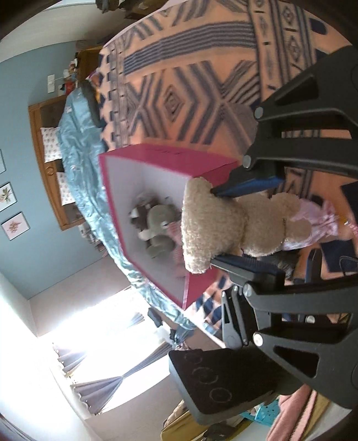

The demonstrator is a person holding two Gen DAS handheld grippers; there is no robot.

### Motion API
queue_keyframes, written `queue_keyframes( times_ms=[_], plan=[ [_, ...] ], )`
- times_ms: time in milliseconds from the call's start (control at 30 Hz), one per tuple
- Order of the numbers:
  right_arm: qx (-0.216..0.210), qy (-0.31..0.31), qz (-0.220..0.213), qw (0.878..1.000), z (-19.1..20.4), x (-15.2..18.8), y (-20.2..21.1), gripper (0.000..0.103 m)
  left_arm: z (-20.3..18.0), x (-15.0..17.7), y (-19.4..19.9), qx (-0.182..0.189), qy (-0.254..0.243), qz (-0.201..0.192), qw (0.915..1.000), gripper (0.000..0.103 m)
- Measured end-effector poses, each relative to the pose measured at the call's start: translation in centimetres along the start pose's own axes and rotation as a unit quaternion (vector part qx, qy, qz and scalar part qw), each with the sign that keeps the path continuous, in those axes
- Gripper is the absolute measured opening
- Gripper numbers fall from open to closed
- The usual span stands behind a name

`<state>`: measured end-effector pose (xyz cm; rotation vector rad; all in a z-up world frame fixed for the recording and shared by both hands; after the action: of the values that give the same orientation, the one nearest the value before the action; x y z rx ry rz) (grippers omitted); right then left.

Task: Organize objects
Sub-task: 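Lower the teddy bear into the pink box and open the left gripper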

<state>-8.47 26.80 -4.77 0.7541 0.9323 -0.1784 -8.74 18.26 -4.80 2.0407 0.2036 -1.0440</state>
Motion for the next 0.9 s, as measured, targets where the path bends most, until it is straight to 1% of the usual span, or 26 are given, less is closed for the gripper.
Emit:
queue_keyframes(
  times_ms=[67,133,300,500,533,633,733,900],
  plan=[
    [-0.002,0.004,-0.010,1.000,0.2,-1.1,-0.2,0.044,0.3,-0.9,0.1,-0.002,0.003,-0.006,1.0000,0.060],
    [-0.007,0.004,-0.018,1.000,0.4,-2.3,-0.4,0.044,0.8,-1.9,-0.1,-0.014,0.003,-0.011,0.9998,0.054],
    [-0.009,0.013,-0.035,0.999,0.7,-5.8,-1.3,0.044,2.3,-4.2,-0.1,-0.025,0.004,-0.021,0.9995,0.048],
    [0.002,0.023,-0.043,0.999,0.4,-9.5,-3.4,0.044,5.6,-7.0,-0.8,-0.043,0.031,-0.027,0.9982,0.042],
    [0.006,0.025,-0.041,0.999,0.2,-10.0,-4.0,0.044,6.5,-7.5,-1.0,-0.048,0.040,-0.025,0.9977,0.040],
    [0.016,0.019,-0.031,0.999,-0.7,-10.9,-5.8,0.044,8.2,-8.1,-1.7,-0.051,0.064,-0.016,0.9965,0.038],
    [0.033,0.017,-0.020,0.999,-1.9,-11.4,-7.6,0.044,10.4,-8.8,-2.8,-0.062,0.089,-0.005,0.9941,0.038],
    [0.051,0.003,0.005,0.999,-4.1,-11.9,-10.4,0.044,12.9,-9.6,-4.7,-0.071,0.115,0.013,0.9907,0.038]
  ],
)
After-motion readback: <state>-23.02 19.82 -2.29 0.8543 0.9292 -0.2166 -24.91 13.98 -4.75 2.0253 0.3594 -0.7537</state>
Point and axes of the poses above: each gripper's, at about its wrist camera, not at the fingertips, and y roughly against the way its jaws point, z to its left, x to its underside, the point moved 10 cm from there along -y, roughly the way its jaws point, and after that the axes turned 3 degrees about y, right-handed, at the moved point
